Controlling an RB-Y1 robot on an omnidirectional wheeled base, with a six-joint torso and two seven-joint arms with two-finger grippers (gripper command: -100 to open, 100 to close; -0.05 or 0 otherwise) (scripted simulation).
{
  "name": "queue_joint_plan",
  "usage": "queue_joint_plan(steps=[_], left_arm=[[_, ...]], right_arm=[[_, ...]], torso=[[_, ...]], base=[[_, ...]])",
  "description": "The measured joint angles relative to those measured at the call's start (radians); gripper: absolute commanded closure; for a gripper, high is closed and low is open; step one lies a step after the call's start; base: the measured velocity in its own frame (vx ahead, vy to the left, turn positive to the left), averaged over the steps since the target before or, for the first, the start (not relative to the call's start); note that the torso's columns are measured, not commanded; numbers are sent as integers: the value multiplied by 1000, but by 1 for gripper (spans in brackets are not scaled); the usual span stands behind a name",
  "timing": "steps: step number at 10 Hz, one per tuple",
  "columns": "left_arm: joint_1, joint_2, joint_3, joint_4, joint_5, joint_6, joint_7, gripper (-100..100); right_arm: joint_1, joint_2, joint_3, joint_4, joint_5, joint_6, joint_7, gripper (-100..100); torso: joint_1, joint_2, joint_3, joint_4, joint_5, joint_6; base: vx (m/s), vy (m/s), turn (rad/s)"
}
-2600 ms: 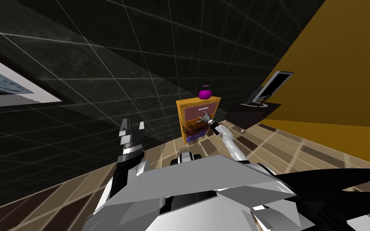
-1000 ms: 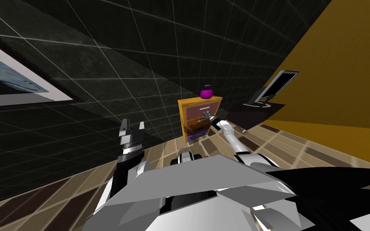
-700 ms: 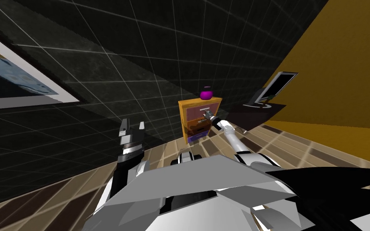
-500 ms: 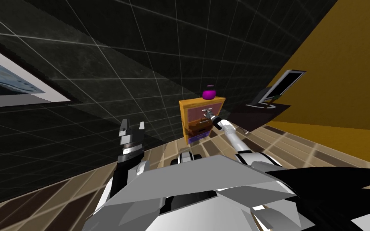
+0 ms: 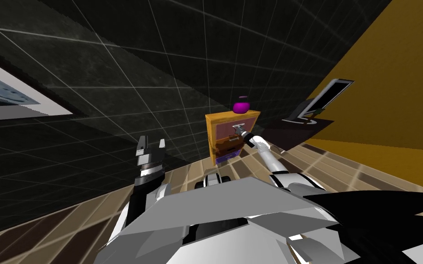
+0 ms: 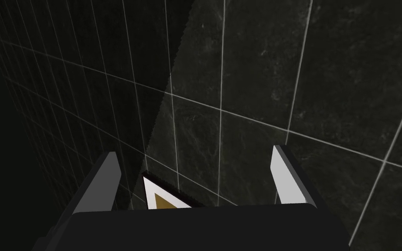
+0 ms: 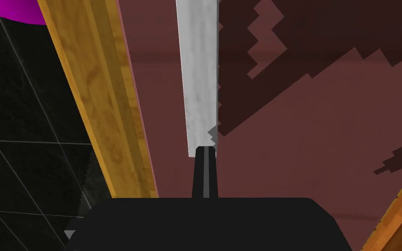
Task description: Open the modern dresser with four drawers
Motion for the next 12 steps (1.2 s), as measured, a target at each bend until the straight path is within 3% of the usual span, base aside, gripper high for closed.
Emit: queue_joint_plan(steps=[3, 4, 10, 11, 12], left_arm=[[0, 0, 0, 0, 0, 0, 0, 0], [0, 0, 0, 0, 0, 0, 0, 0], [0, 0, 0, 0, 0, 0, 0, 0], [0, 0, 0, 0, 0, 0, 0, 0], [0, 0, 0, 0, 0, 0, 0, 0]], right_arm=[[7, -11, 3, -4, -5, -15, -10, 100], [7, -11, 3, -4, -6, -16, -11, -100], [2, -12, 4, 9, 3, 0, -6, -100], [-4, -29, 3, 16, 1, -1, -16, -100], [-5, -31, 3, 17, 1, -1, -20, 100]], torso=[[2, -8, -4, 0, 2, 0], [4, -14, -8, -1, 3, -1], [2, -1, -1, 2, 2, 0], [4, -4, -2, 2, 3, 0], [3, -5, -3, 1, 2, 0]], base=[[-164, -27, -41], [66, 9, 51], [129, 35, 34], [60, 33, 10], [9, 6, 0]])
